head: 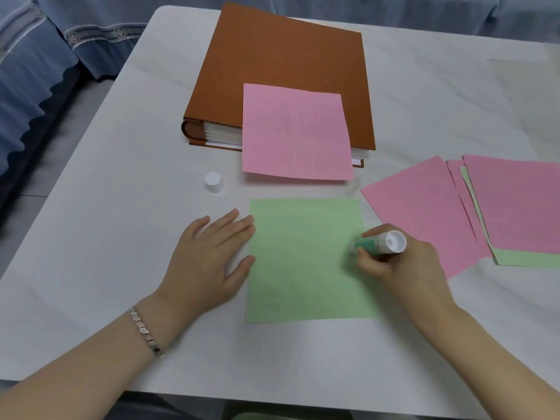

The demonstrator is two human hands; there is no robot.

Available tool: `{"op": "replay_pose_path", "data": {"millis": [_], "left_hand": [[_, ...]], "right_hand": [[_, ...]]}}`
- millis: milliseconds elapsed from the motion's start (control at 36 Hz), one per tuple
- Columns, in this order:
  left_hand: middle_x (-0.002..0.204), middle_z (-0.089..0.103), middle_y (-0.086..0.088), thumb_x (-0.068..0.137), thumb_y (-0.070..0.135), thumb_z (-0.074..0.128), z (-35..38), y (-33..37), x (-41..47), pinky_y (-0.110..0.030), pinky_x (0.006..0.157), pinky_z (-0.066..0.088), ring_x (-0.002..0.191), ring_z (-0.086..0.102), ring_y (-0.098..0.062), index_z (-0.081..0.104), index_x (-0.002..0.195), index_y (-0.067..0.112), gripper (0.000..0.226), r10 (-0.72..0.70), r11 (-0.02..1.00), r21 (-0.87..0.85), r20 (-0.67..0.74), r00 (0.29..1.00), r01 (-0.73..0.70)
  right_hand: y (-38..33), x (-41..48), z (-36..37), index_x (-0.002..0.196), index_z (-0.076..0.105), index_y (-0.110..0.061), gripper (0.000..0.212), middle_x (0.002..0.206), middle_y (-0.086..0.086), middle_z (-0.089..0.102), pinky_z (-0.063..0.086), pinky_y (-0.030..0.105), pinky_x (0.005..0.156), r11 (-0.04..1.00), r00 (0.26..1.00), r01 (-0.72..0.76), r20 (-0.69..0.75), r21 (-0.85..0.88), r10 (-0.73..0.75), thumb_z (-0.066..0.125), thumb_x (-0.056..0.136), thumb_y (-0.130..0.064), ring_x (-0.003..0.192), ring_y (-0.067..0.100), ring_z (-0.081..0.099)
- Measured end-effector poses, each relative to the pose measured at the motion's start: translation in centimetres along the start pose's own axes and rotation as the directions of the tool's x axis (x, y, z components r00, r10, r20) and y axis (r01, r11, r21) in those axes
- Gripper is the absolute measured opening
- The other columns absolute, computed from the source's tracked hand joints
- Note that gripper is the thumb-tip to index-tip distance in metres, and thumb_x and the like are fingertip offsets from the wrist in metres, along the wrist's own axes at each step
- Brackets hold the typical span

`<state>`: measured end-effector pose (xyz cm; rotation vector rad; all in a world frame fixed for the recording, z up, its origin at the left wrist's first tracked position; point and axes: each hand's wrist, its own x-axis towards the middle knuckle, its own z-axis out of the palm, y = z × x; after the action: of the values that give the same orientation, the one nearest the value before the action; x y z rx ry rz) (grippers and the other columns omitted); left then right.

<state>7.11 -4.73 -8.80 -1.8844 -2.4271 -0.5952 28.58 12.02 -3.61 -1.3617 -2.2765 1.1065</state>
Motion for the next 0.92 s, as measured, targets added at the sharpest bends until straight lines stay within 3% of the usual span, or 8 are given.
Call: {"op": "replay_pose_path", "data": {"millis": [222,361,472,639,750,861,917], "left_hand": [[0.128,0.059,-0.001,0.086,0.034,0.045,0.1,0.4,-0.1,-0.042,0.102,0.03,0.125,0.043,-0.014,0.064,0.118,0.009,0.046,-0.024,1.0,-0.013,-0.015,1.0,0.024],[0.13,0.058,-0.002,0.086,0.033,0.044,0.3,0.4,-0.3,-0.042,0.101,0.033,0.126,0.044,-0.018,0.063,0.119,0.008,0.045,-0.044,0.999,0.013,-0.018,0.999,0.045],[0.13,0.058,-0.001,0.087,0.033,0.044,0.3,0.2,-0.2,-0.043,0.1,0.034,0.126,0.045,-0.018,0.064,0.119,0.009,0.045,-0.056,0.998,0.017,-0.02,0.998,0.057],[0.129,0.059,0.0,0.086,0.035,0.046,0.1,0.2,-0.1,-0.04,0.1,0.034,0.125,0.045,-0.016,0.065,0.117,0.011,0.043,-0.052,0.998,0.025,-0.027,0.998,0.052],[0.129,0.059,0.001,0.085,0.036,0.047,0.1,0.2,-0.1,-0.04,0.1,0.033,0.125,0.045,-0.014,0.066,0.116,0.012,0.043,-0.061,0.998,0.016,-0.031,0.998,0.061],[0.128,0.059,0.0,0.084,0.036,0.047,0.0,0.2,0.0,-0.039,0.101,0.031,0.125,0.044,-0.014,0.066,0.115,0.011,0.044,-0.07,0.997,-0.014,-0.039,0.997,0.069],[0.128,0.059,0.0,0.084,0.036,0.047,0.0,0.2,0.0,-0.039,0.101,0.03,0.125,0.044,-0.014,0.066,0.116,0.011,0.044,-0.073,0.997,-0.022,-0.035,0.997,0.072]], "right_hand": [[-0.8,-0.2,-1.5,0.074,0.065,-0.024,0.011,0.063,-0.011,0.062,0.04,0.006,0.054,0.996,0.992,-0.018,-0.126,0.089,0.029,0.07,0.071,-0.015,0.056,-0.007,0.053],[-1.8,-1.0,0.9,0.072,0.062,-0.026,0.011,0.052,-0.013,0.055,0.036,0.016,0.05,0.997,1.0,0.009,0.014,0.081,-0.011,0.068,0.069,-0.018,0.05,0.004,0.046],[-2.0,-0.9,2.2,0.076,0.064,-0.024,0.009,0.06,-0.003,0.061,0.04,0.029,0.056,0.997,0.995,-0.003,0.104,0.08,-0.005,0.066,0.07,-0.018,0.055,0.01,0.046],[-1.3,-0.7,1.5,0.074,0.061,-0.025,0.012,0.055,-0.005,0.056,0.039,0.03,0.056,0.999,0.997,0.022,0.068,0.045,-0.025,0.067,0.07,-0.016,0.056,0.013,0.046],[-0.1,-0.6,0.0,0.07,0.059,-0.029,0.017,0.067,-0.009,0.06,0.037,0.024,0.053,0.999,1.0,-0.012,0.02,0.047,0.011,0.07,0.069,-0.015,0.054,0.008,0.045],[0.5,-0.6,-1.6,0.07,0.061,-0.031,0.021,0.061,-0.019,0.06,0.037,0.015,0.051,0.999,1.0,-0.029,0.0,0.031,0.029,0.071,0.07,-0.013,0.052,0.002,0.049],[0.2,-0.6,-2.0,0.071,0.061,-0.03,0.021,0.058,-0.016,0.061,0.038,0.009,0.051,0.999,0.999,-0.018,-0.051,0.035,0.019,0.071,0.07,-0.011,0.052,-0.002,0.051]]}}
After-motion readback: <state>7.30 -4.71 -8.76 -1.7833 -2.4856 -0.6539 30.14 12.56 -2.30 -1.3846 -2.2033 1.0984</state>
